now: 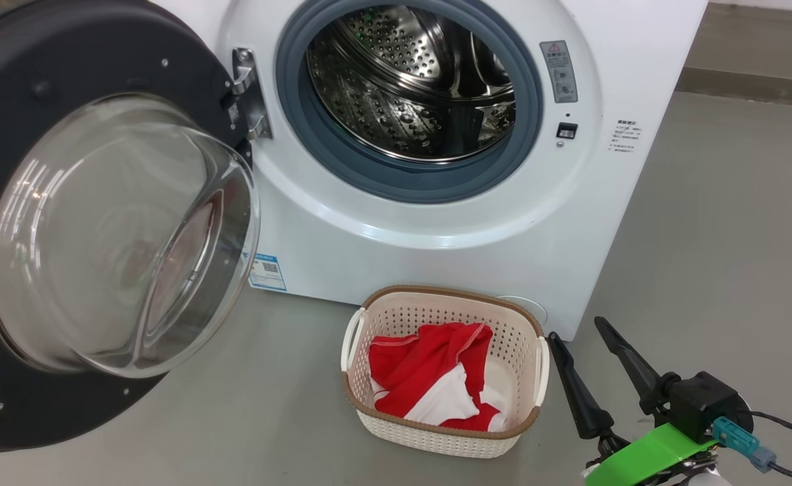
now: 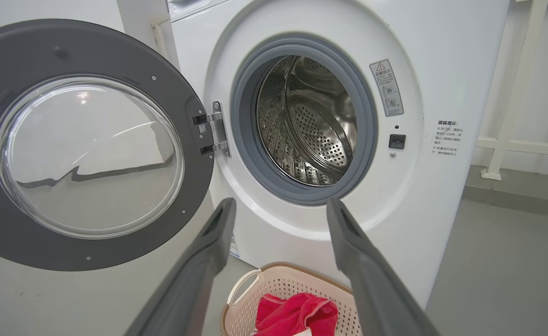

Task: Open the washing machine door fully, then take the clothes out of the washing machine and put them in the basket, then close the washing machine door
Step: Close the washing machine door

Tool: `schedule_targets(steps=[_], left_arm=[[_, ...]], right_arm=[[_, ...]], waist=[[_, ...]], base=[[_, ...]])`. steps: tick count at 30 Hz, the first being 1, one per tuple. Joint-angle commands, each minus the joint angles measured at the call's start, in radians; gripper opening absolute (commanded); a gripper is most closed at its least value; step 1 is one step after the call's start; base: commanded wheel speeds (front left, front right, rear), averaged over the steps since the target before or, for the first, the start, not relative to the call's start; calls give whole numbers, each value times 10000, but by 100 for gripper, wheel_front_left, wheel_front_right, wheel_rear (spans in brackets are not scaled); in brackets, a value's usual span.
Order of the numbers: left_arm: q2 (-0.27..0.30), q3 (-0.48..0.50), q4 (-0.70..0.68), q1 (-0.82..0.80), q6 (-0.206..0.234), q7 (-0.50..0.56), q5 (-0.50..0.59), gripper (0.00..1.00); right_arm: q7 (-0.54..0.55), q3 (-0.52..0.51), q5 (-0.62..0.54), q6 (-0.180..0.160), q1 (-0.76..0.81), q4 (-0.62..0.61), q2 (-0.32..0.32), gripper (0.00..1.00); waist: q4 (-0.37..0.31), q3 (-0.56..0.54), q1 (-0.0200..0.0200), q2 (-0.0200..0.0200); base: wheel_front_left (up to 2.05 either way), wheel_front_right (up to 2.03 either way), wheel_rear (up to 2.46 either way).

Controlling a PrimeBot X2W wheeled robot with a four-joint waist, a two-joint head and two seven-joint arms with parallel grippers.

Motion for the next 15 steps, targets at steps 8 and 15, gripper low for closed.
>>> schedule_targets(steps=[8, 15], left_arm=[[971, 1121, 2203, -1301, -120, 3055, -1735, 0], [809, 1628, 2635, -1454, -443, 4929, -2857, 0]], right_arm=[[-65, 230, 58, 63, -461, -192, -97, 100], [-65, 267, 68, 63, -441, -176, -115, 100]], waist=[[-90, 25, 0, 0], [-67, 0, 0, 0]], base=[[0, 0, 0], [0, 0, 0]])
